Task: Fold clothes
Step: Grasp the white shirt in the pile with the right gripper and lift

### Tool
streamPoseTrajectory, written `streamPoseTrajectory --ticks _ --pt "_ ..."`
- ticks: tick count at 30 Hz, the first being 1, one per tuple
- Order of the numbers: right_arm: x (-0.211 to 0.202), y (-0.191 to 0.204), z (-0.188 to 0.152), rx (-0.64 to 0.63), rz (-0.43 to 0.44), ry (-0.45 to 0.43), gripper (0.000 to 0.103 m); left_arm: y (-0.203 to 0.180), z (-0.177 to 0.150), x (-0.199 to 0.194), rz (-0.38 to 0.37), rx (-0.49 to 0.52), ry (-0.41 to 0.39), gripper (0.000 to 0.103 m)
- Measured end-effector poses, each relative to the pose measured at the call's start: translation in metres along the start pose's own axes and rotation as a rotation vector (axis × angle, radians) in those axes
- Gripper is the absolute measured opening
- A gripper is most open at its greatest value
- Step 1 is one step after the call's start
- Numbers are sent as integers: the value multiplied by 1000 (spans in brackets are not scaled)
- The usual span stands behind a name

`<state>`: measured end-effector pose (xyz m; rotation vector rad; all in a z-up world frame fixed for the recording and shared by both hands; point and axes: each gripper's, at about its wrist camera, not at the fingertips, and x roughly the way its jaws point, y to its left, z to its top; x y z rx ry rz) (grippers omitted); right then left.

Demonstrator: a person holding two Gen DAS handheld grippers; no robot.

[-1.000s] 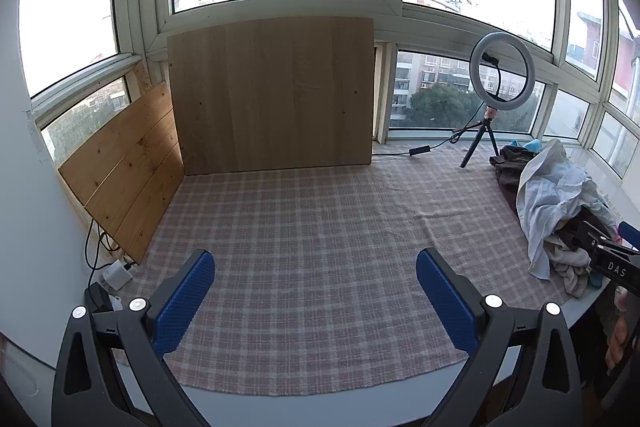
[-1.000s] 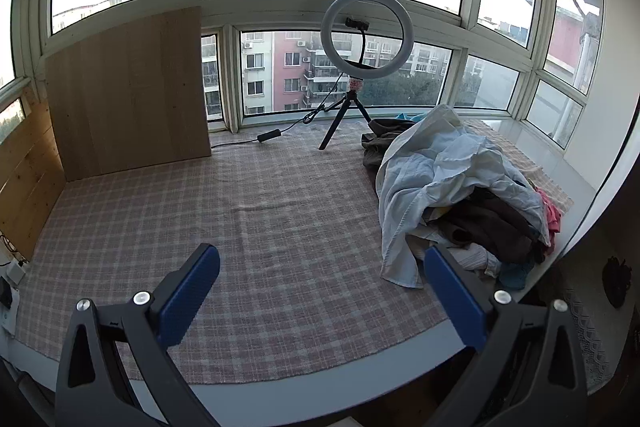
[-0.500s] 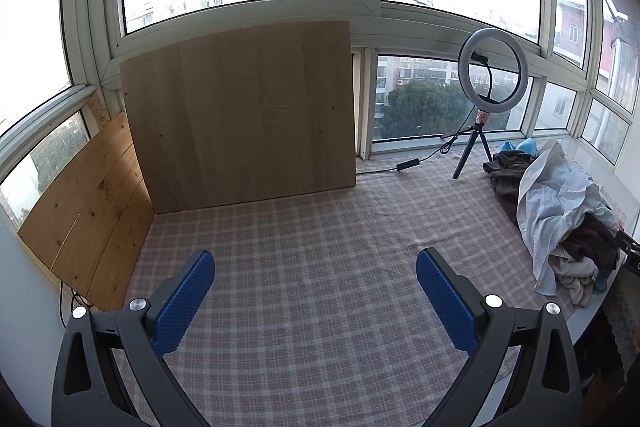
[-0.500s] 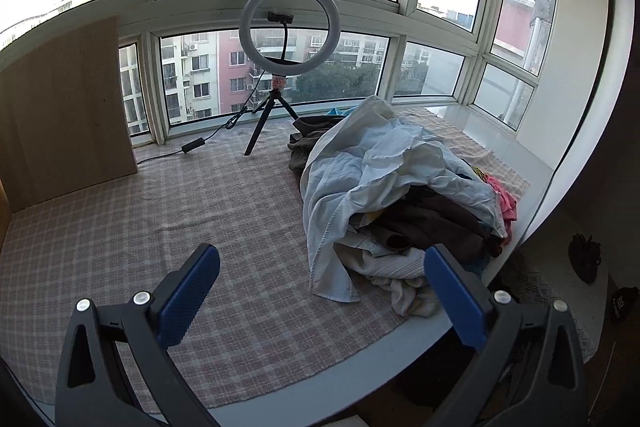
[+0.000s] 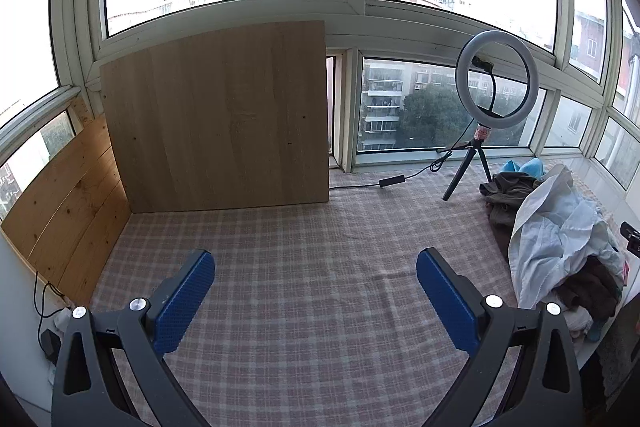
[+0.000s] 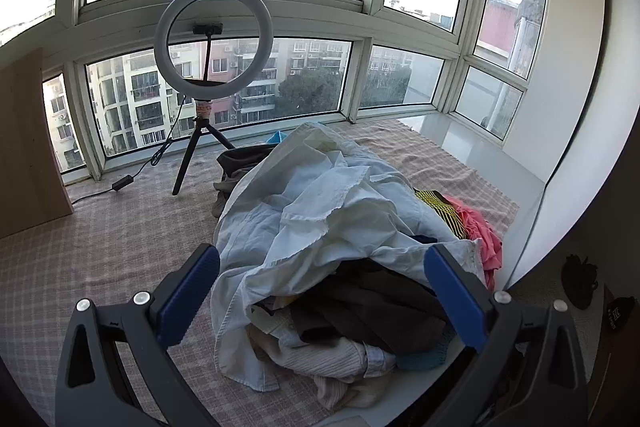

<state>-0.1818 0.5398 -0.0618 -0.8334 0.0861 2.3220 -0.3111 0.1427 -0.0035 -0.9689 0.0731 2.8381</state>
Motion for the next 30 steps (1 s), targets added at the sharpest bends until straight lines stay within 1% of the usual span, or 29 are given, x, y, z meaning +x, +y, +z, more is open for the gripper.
streamPoseTrajectory --ticks 6,10,15,16,18,20,21,24,25,28,30 --pt "57 -32 27 -6 33 2 103 -36 7 5 76 -36 18 102" --pt "96 -48 47 -32 60 10 103 -55 9 10 94 -34 38 102" --pt "162 -73 82 -44 122 80 103 -67 11 17 110 -27 59 102" --pt "178 -77 90 -44 134 109 103 -67 11 18 112 -31 64 102" --pt "209 -80 103 -49 158 170 103 -66 10 22 116 -43 75 102" --pt "234 -75 110 -65 185 208 103 -63 9 28 121 -65 90 102" --pt "244 -71 112 -76 201 224 103 -60 9 32 125 -77 98 102" --pt "272 -47 118 -161 229 261 103 -53 9 42 131 -110 116 102" --pt "284 -37 117 -210 194 263 103 -50 9 46 131 -118 124 102" --pt "321 -10 111 -378 31 266 103 -46 9 52 133 -123 136 102" --pt "343 -2 106 -444 -26 279 103 -44 8 57 149 -116 143 102"
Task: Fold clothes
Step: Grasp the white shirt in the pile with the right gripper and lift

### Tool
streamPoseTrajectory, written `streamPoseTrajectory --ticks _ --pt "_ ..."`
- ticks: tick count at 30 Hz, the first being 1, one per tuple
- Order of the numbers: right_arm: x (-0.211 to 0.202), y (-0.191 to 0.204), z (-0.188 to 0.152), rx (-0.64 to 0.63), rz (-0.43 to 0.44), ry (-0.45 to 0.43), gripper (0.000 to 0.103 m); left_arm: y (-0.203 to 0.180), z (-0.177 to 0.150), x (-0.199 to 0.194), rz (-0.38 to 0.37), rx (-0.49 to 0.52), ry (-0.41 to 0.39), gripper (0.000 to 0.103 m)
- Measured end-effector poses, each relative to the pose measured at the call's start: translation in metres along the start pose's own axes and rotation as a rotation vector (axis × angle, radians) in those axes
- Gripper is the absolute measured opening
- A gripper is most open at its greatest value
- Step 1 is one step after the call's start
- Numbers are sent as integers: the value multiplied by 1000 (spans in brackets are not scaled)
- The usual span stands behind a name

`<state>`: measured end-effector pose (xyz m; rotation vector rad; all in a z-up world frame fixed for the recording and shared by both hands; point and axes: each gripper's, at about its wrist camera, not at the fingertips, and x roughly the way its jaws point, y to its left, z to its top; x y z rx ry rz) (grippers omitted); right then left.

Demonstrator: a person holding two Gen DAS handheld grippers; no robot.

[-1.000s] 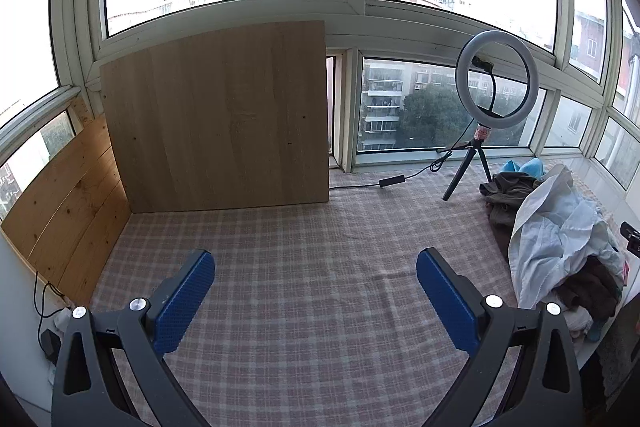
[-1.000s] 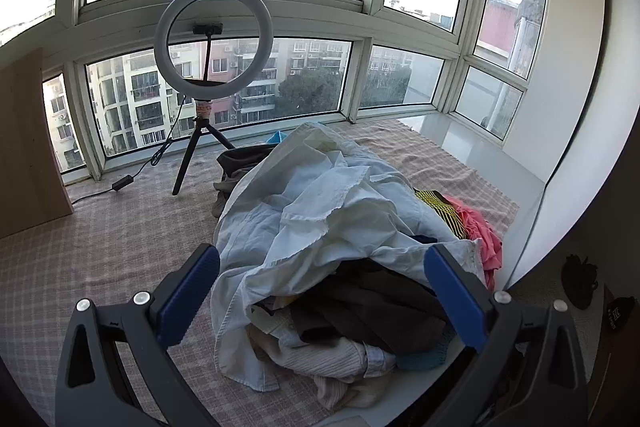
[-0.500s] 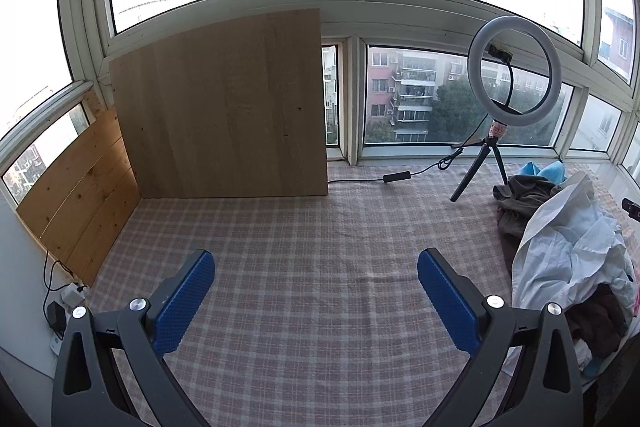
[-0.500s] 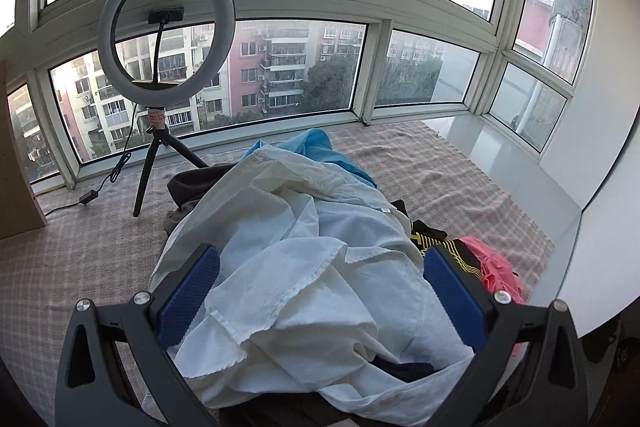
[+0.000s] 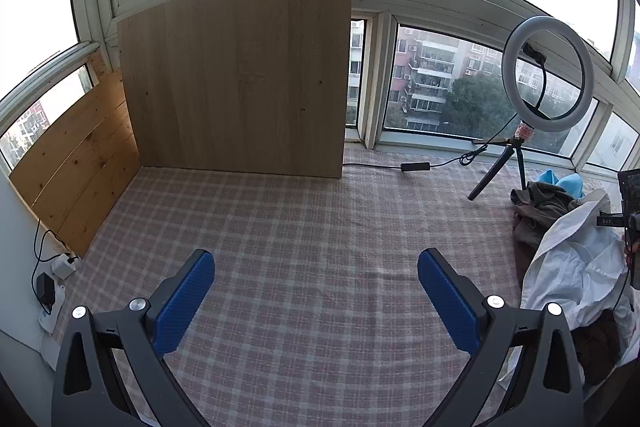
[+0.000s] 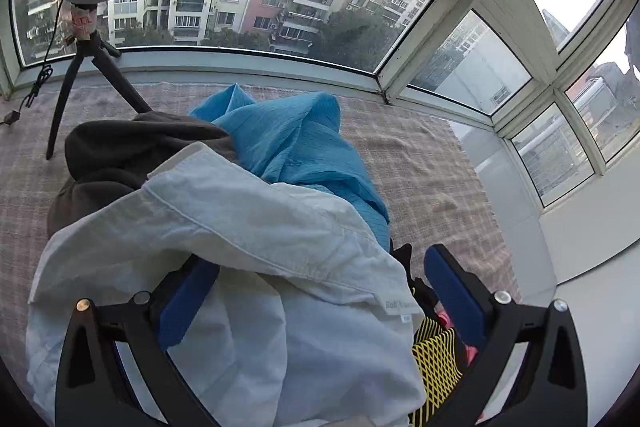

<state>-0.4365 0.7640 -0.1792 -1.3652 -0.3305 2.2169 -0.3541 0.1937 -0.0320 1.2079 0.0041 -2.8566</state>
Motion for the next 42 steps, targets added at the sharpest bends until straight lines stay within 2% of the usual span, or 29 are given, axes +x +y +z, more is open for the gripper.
streamPoseTrajectory --ticks 2,3,4,5,8,10,16,19,26,28,31,36,39,42 --pt "14 0 1 -2 48 21 99 2 2 6 19 1 11 102" --pt "17 -2 0 14 108 28 78 4 3 9 23 -3 17 102" --pt "18 -5 0 35 178 34 61 6 3 11 21 -11 20 102" --pt "14 -9 -1 59 207 29 29 8 4 13 17 -20 22 102" --pt "-2 -26 -3 134 243 1 13 12 5 17 -13 -41 24 102" --pt "-19 -40 -3 182 254 -29 12 11 4 19 -32 -34 25 102" --pt "-109 -93 5 315 213 -182 7 16 3 13 -96 -3 9 102" --pt "-161 -108 12 347 223 -243 6 26 2 8 -119 3 0 102" --pt "-258 -115 40 381 125 -376 5 67 -5 -12 -159 -19 -18 102" --pt "-281 -130 56 419 86 -395 5 82 -8 -20 -153 -27 -33 102" --pt "-316 -163 74 496 83 -433 5 105 -12 -27 -132 -61 -44 102" --pt "-392 -185 98 493 36 -538 5 128 -10 -24 -150 -112 -29 102" --pt "-449 -180 103 472 41 -632 5 123 -8 -28 -135 -71 -55 102" --pt "-497 -168 107 431 103 -690 5 116 -5 -34 -121 -2 -93 102"
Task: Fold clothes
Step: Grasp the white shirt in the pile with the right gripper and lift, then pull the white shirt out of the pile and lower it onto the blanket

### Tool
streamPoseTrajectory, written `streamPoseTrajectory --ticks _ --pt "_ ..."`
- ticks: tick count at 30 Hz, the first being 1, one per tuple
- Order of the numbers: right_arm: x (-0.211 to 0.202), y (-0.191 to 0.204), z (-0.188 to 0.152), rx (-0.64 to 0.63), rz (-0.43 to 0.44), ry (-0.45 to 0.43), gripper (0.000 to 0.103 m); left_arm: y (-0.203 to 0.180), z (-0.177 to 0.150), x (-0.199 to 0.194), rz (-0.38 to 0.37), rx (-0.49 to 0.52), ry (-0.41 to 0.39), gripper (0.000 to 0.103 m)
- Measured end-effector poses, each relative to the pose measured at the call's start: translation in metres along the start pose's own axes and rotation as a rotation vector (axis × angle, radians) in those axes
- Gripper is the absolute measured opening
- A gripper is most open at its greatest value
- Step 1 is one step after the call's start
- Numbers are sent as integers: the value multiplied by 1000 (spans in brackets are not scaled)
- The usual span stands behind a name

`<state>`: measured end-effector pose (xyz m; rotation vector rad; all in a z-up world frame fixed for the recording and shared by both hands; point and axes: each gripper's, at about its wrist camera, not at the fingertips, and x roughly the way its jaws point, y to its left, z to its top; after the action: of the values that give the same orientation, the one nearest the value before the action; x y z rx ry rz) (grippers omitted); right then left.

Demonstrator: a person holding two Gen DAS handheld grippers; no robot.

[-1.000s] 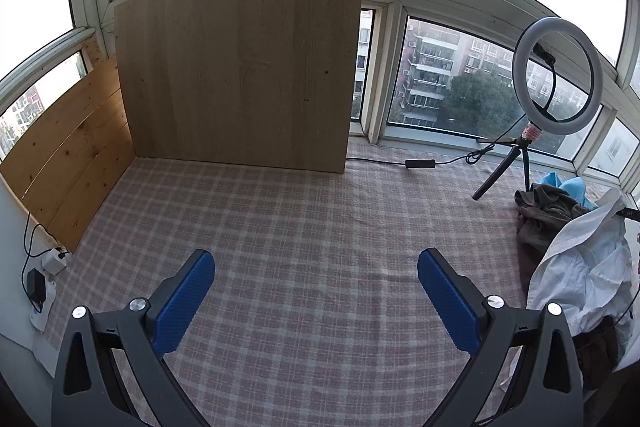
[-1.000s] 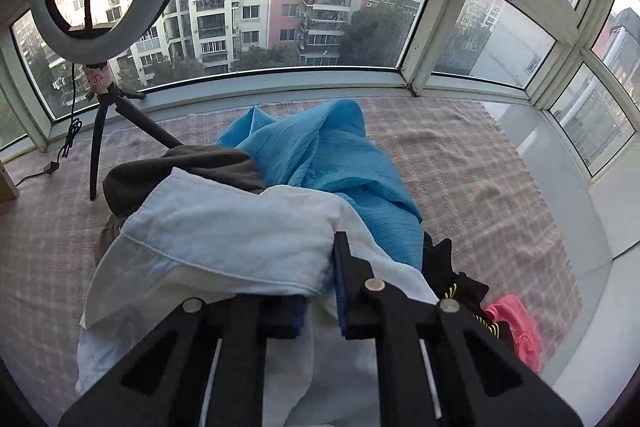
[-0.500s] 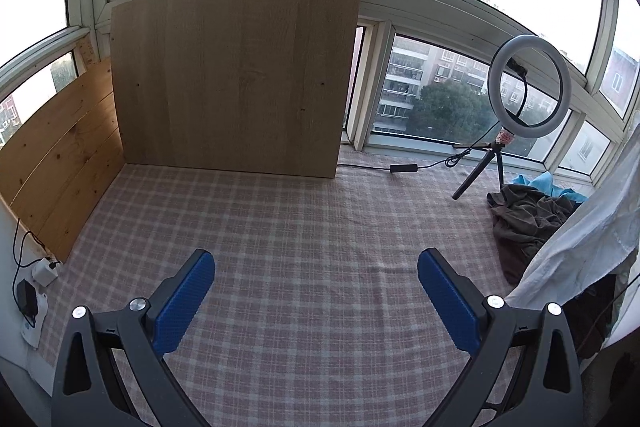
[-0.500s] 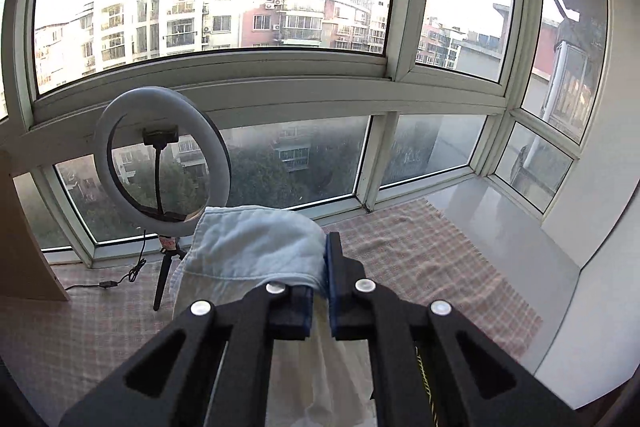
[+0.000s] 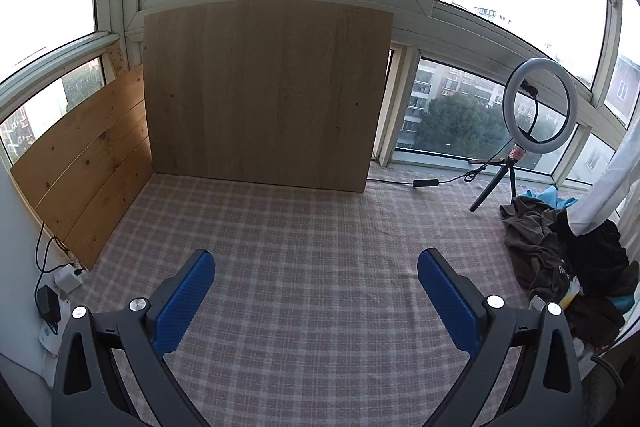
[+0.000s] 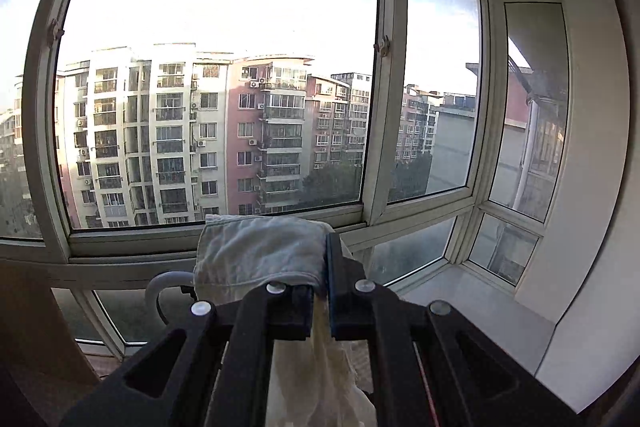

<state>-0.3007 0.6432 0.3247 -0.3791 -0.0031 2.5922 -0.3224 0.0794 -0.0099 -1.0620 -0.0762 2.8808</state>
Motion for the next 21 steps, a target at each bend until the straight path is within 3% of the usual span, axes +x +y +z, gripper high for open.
streamPoseTrajectory --ticks 5,9,12,16,18,20,21 --pt "-52 52 39 -81 15 -93 5 1 2 -6 -50 8 -18 102" --pt "-82 80 66 -96 30 -129 5 7 0 -9 -47 11 -22 102" --pt "-102 110 62 -98 210 -111 5 17 -3 -12 -33 -2 -28 102" --pt "-102 196 0 -236 435 19 6 34 -10 -14 -8 -43 -27 102" --pt "-87 252 -50 -335 546 161 11 40 -13 -13 5 -54 -18 102" --pt "-57 303 -113 -463 594 344 23 43 -16 -12 16 -54 -9 102" --pt "-44 316 -142 -512 596 418 23 44 -17 -11 22 -54 -5 102"
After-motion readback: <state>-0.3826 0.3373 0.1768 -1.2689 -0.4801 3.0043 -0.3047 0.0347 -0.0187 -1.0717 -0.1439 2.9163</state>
